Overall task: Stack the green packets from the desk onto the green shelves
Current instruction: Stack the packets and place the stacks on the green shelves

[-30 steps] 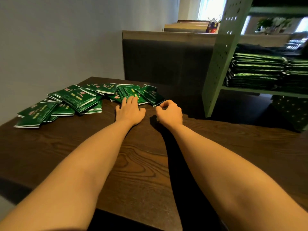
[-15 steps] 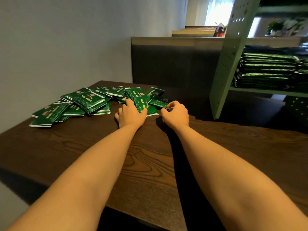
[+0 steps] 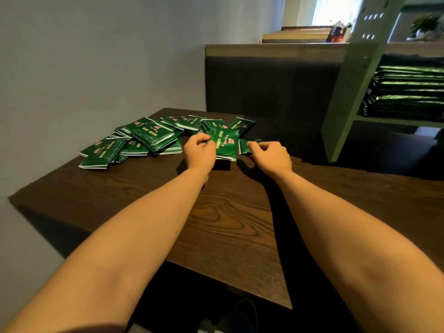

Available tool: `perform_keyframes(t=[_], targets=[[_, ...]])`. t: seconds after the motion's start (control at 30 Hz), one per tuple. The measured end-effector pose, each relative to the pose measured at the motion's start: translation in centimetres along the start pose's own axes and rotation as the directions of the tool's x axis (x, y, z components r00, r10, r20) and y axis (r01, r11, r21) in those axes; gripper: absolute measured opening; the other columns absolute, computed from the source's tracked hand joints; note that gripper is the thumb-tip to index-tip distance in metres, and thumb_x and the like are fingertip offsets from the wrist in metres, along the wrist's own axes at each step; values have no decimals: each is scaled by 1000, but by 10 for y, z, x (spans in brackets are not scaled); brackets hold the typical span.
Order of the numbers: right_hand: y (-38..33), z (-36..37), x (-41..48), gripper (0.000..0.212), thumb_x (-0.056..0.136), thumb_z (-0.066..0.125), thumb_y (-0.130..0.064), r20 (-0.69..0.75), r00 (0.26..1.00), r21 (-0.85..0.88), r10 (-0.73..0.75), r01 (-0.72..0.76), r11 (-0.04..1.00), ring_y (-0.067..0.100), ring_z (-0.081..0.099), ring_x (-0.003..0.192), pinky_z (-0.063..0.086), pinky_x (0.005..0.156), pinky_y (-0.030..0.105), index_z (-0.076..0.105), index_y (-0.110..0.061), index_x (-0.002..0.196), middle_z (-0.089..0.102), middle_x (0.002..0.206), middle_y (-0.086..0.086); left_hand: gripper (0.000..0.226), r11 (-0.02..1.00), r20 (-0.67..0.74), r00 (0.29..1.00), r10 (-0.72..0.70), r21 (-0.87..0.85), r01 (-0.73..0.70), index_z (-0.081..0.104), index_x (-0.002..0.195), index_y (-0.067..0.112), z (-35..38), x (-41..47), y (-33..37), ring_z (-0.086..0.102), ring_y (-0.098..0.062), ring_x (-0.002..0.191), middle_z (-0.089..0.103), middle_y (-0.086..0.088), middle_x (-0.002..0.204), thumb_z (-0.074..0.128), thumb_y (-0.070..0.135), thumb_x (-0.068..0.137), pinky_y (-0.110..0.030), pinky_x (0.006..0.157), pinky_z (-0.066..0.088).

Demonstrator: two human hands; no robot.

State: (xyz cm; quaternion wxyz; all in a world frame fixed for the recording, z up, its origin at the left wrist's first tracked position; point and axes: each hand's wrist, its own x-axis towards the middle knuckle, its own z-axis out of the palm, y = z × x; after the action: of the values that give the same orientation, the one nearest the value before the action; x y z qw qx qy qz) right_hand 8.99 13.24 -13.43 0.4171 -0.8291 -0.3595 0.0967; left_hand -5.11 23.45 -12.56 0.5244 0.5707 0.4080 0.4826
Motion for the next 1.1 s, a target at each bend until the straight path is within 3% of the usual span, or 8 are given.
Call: perform_keyframes(t=[0.13, 0.23, 0.4, 0.5, 0.63, 0.77, 0.9, 1.1], targets=[[-14, -5, -12, 66, 92, 51, -74, 92, 995, 180, 28, -45, 983, 26, 71, 88, 54, 86, 44, 76, -15, 76, 73, 76, 3, 42, 998, 154, 987, -38, 57, 30, 61, 128, 14, 1, -19, 10, 57, -7, 83, 63, 3, 104, 66, 5, 88, -12, 62, 47], [-15, -17, -15, 28, 98, 65, -40, 83, 997, 361, 0, -30, 932, 26, 73, 96, 56, 91, 45, 73, -17, 84, 74, 89, 6, 50, 998, 311, 950, -36, 58, 19, 60, 132, 9, 18, -34, 16, 64, -17, 107, 66, -5, 119, 70, 4, 84, -27, 91, 54], [9, -40, -16, 7, 100, 62, -14, 1, 997, 474, 73, -65, 878, 11, 66, 82, 54, 70, 20, 69, -13, 102, 70, 92, 1, 8, 972, 362, 922, 137, 131, -196, 66, 94, 15, 52, -45, 22, 50, -6, 68, 56, 3, 78, 61, 9, 93, -11, 63, 41], [23, -42, -16, 7, 99, 61, -15, -44, 985, 550, 165, -114, 827, 16, 68, 85, 54, 76, 29, 67, -11, 101, 70, 95, 4, 37, 853, 342, 925, 165, 422, -308, 56, 133, 15, 56, -40, 8, 56, -19, 109, 60, -5, 119, 56, 21, 96, -22, 89, 43], [25, -45, -16, 12, 90, 62, -25, -30, 968, 687, 249, -161, 709, 34, 73, 98, 60, 91, 52, 63, -13, 93, 73, 101, 15, 58, 550, 441, 892, 97, 723, -417, 32, 152, 25, 52, -34, -15, 21, -22, 147, 27, 3, 160, 47, 36, 97, -47, 115, 21], [27, -50, -12, 4, 100, 53, -16, 12, 958, 774, 287, -191, 604, 36, 70, 98, 58, 89, 53, 53, -14, 103, 65, 107, 16, 56, 458, 528, 847, 59, 740, -493, 27, 154, 33, 59, -32, -18, 13, -21, 150, 26, 6, 161, 40, 40, 100, -49, 116, 16], [30, -52, -7, 25, 104, 46, -10, 80, 946, 877, 314, -217, 430, 37, 72, 86, 62, 72, 46, 46, -3, 128, 62, 115, 23, 50, 423, 509, 853, 114, 752, -505, 43, 146, 29, 60, -32, -20, 26, -21, 142, 38, -1, 148, 42, 41, 98, -50, 112, 23], [27, -54, -12, 26, 99, 54, -21, 185, 935, 882, 302, -293, 369, 20, 59, 71, 50, 70, 35, 55, -5, 120, 59, 107, 13, 22, 471, 529, 835, 149, 704, -531, 52, 113, 20, 60, -36, -18, 21, -26, 147, 48, -3, 139, 49, 33, 96, -51, 114, 24]])
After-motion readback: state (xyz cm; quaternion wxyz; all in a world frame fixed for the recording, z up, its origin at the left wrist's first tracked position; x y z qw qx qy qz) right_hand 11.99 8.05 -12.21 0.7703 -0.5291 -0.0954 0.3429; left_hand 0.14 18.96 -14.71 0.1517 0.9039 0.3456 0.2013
